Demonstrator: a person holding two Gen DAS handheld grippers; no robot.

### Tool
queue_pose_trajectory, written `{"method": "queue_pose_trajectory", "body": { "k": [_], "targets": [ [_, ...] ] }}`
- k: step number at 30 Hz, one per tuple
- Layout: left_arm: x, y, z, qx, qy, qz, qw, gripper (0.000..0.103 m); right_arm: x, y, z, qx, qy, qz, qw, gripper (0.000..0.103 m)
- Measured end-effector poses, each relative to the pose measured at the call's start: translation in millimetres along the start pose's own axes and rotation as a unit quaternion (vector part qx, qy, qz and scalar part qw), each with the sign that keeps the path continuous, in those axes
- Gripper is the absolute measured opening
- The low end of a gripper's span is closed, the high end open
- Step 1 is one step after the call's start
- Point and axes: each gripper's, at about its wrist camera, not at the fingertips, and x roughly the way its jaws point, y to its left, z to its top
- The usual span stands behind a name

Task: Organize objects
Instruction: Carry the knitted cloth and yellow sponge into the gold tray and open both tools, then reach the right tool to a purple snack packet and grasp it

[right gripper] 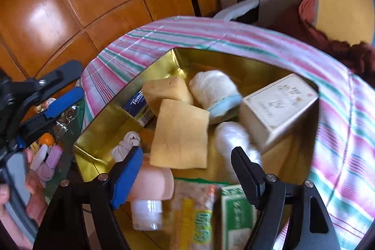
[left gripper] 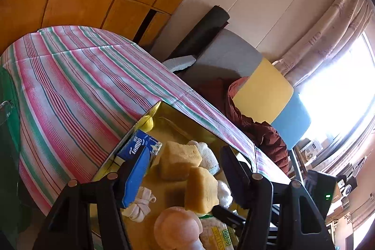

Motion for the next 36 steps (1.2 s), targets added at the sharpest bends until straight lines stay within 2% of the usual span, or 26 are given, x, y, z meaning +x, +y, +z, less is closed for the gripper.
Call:
{"method": "queue_pose_trajectory", "body": {
  "k": [2, 4, 5, 6, 7, 9, 11, 12, 15, 19, 21, 23, 30, 36],
  "targets": [
    [-1, -2, -2, 0.001, -0.003, 0.004, 1.0, 0.064, -7, 0, 0, -0.002, -0.017, -0.011, 1.0, 0.078],
    [-6, -2, -4, -0.002, -0.015, 0.012, 0.9998, 0.064, -9, 3, 3, -0.01, -0.032, -0.026, 0.999, 0.073],
    [-9, -2, -4, -0.006, -0.022, 0.016, 0.9996, 0.064, -7, 6, 7, -0.018, -0.032, -0.042, 0.998, 0.063],
    [-11, -1, -4, -0.009, -0.027, 0.017, 0.9995, 0.064, -3, 9, 12, -0.026, -0.028, -0.064, 0.997, 0.055],
    [-12, 0, -4, -0.011, -0.029, 0.016, 0.9994, 0.064, 0, 12, 15, -0.027, -0.024, -0.075, 0.997, 0.053],
    [-13, 2, -1, -0.014, -0.031, 0.018, 0.9993, 0.064, 11, 12, 21, -0.014, -0.013, -0.067, 0.998, 0.053],
    [-12, 3, -1, -0.016, -0.031, 0.019, 0.9992, 0.064, 30, 19, 22, -0.026, 0.022, -0.056, 0.998, 0.051],
    [-12, 4, -1, -0.017, -0.03, 0.018, 0.9993, 0.064, 40, 26, 20, -0.045, 0.036, -0.059, 0.997, 0.051],
    [-11, 5, 0, -0.017, -0.026, 0.02, 0.9993, 0.064, 46, 37, 16, -0.076, 0.033, -0.074, 0.994, 0.051],
    [-7, 4, -2, -0.017, -0.019, 0.02, 0.9995, 0.064, 21, 22, 10, -0.035, -0.002, -0.047, 0.998, 0.055],
    [-3, 2, -6, -0.014, -0.011, 0.019, 0.9997, 0.064, 1, 10, 4, -0.009, -0.028, -0.044, 0.999, 0.064],
    [1, -2, -10, -0.006, 0.0, 0.015, 0.9999, 0.064, -18, -3, -2, 0.009, -0.05, -0.047, 0.998, 0.067],
    [14, -33, -31, 0.048, 0.041, -0.016, 0.9979, 0.064, -57, -52, -24, 0.053, -0.067, -0.087, 0.993, 0.071],
    [22, -69, -57, 0.119, 0.086, -0.052, 0.9878, 0.064, -71, -98, -51, 0.074, -0.052, -0.14, 0.986, 0.072]
  ]
}}
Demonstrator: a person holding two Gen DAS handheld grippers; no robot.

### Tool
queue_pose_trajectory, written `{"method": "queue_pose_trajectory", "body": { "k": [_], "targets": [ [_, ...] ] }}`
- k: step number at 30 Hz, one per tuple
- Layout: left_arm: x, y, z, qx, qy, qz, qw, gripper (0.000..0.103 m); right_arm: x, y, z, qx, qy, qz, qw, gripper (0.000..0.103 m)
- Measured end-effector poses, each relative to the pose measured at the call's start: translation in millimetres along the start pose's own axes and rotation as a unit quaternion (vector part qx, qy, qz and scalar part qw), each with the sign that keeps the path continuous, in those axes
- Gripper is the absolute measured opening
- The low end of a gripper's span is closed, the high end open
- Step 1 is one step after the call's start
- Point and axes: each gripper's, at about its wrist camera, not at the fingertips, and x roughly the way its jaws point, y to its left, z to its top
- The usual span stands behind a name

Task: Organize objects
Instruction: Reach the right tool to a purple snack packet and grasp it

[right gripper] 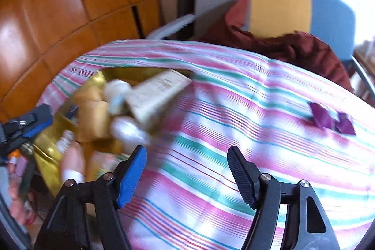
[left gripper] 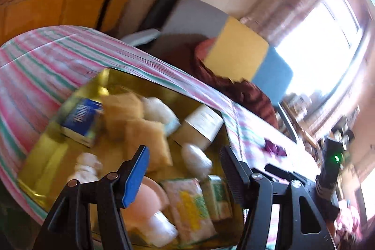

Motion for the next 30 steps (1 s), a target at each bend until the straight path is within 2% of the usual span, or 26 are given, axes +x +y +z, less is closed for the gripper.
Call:
{"method": "queue_pose_trajectory", "body": {
  "k": [5, 8, 11, 15, 18, 23, 30],
  "targets": [
    [6, -39, -18, 0.063, 0.026, -0.028, 0.9973, 0.064, -2, -49, -18, 0.031, 0.01, -0.043, 0.999, 0.073],
    [8, -63, -29, 0.094, 0.042, -0.057, 0.9931, 0.064, -7, -84, -31, 0.062, 0.008, -0.068, 0.996, 0.078],
    [13, -84, -41, 0.117, 0.063, -0.077, 0.9881, 0.065, -9, -122, -41, 0.104, 0.002, -0.101, 0.989, 0.08],
    [23, -104, -56, 0.135, 0.09, -0.087, 0.9829, 0.068, -10, -175, -49, 0.162, 0.006, -0.137, 0.977, 0.08],
    [29, -114, -66, 0.149, 0.106, -0.086, 0.9794, 0.068, -13, -204, -42, 0.181, -0.008, -0.155, 0.971, 0.081],
    [34, -123, -72, 0.158, 0.116, -0.084, 0.977, 0.068, -9, -243, -12, 0.176, -0.043, -0.18, 0.967, 0.082],
    [38, -121, -72, 0.154, 0.125, -0.071, 0.9774, 0.068, 25, -277, 20, 0.17, -0.041, -0.204, 0.963, 0.081]
  ]
}}
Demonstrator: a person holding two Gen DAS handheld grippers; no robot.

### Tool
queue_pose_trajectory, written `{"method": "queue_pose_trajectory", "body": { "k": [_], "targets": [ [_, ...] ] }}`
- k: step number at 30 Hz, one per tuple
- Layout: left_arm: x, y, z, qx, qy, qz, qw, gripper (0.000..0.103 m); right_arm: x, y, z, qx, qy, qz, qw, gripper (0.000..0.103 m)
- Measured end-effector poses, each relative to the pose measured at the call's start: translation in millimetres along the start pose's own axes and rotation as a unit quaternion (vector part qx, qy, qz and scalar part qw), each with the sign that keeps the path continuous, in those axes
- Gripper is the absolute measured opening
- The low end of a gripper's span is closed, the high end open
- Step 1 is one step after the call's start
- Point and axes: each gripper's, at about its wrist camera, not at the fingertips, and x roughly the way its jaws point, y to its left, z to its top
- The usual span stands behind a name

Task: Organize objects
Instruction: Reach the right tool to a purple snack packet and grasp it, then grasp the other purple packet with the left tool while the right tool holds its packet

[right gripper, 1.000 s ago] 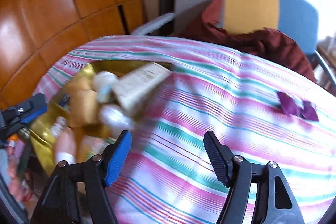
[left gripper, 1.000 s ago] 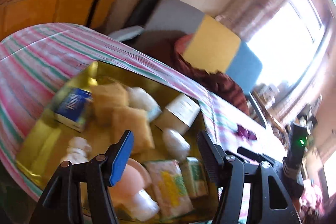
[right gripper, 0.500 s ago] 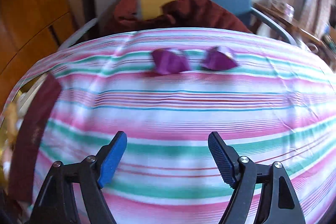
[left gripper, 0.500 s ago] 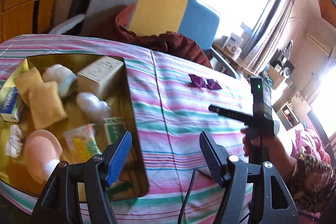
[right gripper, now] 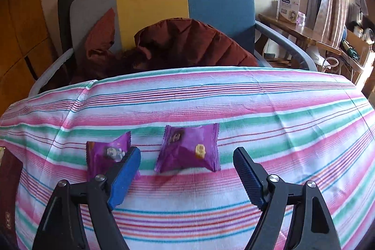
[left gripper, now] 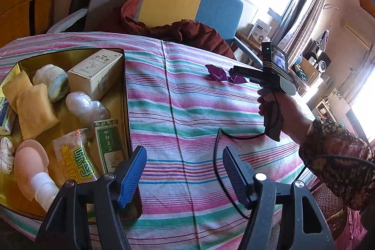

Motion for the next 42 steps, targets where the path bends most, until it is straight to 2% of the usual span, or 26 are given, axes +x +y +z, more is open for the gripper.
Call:
{"method": "queue_pose_trajectory", "body": {
  "k": [2, 5, 12, 17, 22, 26, 31, 39, 42],
  "targets": [
    [2, 1, 1, -0.002, 0.003, 0.003, 1.0, 0.068, 12, 1, 1, -0.008, 0.007, -0.003, 1.0, 0.079],
    [4, 1, 1, -0.006, 0.005, 0.002, 1.0, 0.068, 27, 1, 1, -0.006, 0.025, 0.003, 1.0, 0.07],
    [14, -9, 10, -0.007, 0.014, -0.013, 0.9998, 0.068, 28, -5, -4, 0.006, 0.017, 0.011, 1.0, 0.057],
    [23, -19, 22, -0.001, 0.015, -0.021, 0.9997, 0.068, 21, -6, -9, 0.009, 0.019, 0.018, 1.0, 0.056],
    [40, -31, 47, 0.013, 0.009, -0.026, 0.9995, 0.068, 6, -19, -24, 0.023, 0.023, 0.017, 0.999, 0.055],
    [70, -45, 73, 0.032, 0.02, -0.027, 0.9989, 0.068, -5, -33, -36, 0.048, 0.018, 0.01, 0.999, 0.055],
    [122, -66, 108, 0.066, 0.042, -0.006, 0.9969, 0.068, -11, -40, -43, 0.065, 0.012, 0.008, 0.998, 0.055],
    [203, -102, 144, 0.147, 0.067, 0.018, 0.9867, 0.068, -10, -37, -44, 0.058, 0.008, 0.001, 0.998, 0.056],
    [223, -104, 152, 0.159, 0.075, 0.025, 0.9841, 0.068, -10, -39, -45, 0.064, 0.006, 0.004, 0.998, 0.056]
  ]
}}
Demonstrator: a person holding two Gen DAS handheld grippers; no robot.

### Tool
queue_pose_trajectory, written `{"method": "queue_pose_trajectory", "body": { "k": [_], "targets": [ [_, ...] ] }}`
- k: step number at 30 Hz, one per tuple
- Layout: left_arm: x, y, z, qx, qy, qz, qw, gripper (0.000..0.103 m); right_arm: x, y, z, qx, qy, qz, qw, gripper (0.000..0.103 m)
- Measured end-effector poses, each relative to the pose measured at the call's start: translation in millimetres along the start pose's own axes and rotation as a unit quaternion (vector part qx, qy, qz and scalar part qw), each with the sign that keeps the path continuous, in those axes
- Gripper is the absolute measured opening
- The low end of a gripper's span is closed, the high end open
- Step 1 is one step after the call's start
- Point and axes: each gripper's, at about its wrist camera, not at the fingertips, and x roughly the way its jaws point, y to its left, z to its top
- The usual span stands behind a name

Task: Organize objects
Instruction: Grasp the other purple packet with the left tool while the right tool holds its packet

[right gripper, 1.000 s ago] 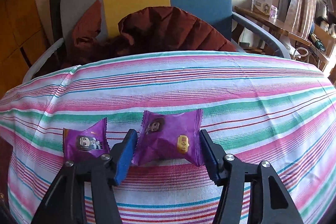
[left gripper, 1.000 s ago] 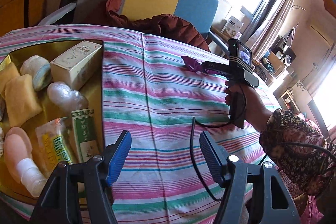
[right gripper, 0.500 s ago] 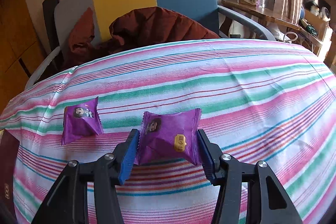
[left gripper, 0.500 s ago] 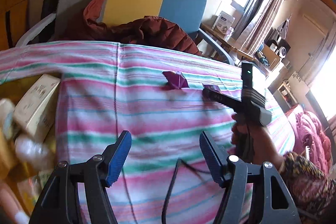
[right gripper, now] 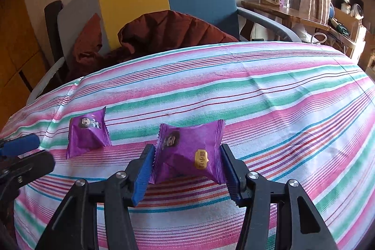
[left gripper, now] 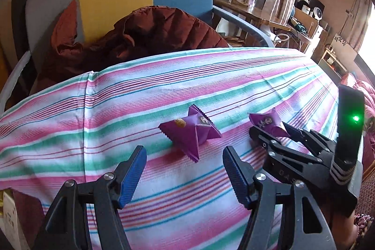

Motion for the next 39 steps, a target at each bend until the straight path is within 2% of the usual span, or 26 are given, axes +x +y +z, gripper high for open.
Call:
{"method": "queue_pose_trajectory", "body": {
  "k": [8, 12, 15, 18, 21, 25, 33, 39],
  "targets": [
    [28, -8, 15, 0.022, 0.001, 0.0, 0.9998, 0.069, 3, -1, 0, -0.001, -0.001, 0.001, 1.0, 0.057],
    [41, -11, 17, -0.01, 0.009, -0.03, 0.9995, 0.069, 3, -1, 0, 0.0, -0.002, 0.002, 1.0, 0.057],
    [52, -8, 16, -0.038, 0.014, -0.03, 0.9987, 0.067, 3, -1, 0, 0.001, -0.002, 0.002, 1.0, 0.057],
    [52, -8, 14, -0.049, -0.003, -0.036, 0.9981, 0.066, 3, 0, 0, 0.001, -0.003, 0.003, 1.0, 0.057],
    [50, -7, 10, -0.05, -0.013, -0.037, 0.998, 0.056, 3, 0, 0, 0.001, -0.003, 0.003, 1.0, 0.057],
    [46, -4, 2, -0.06, -0.031, -0.038, 0.997, 0.052, 3, 0, 0, 0.001, -0.003, 0.003, 1.0, 0.058],
    [40, 0, -5, -0.07, -0.034, -0.035, 0.9963, 0.044, 1, 2, -2, -0.002, -0.005, -0.002, 1.0, 0.057],
    [21, 14, -21, -0.108, -0.032, -0.045, 0.9927, 0.042, 1, 3, -2, -0.006, -0.008, -0.011, 1.0, 0.056]
  ]
}}
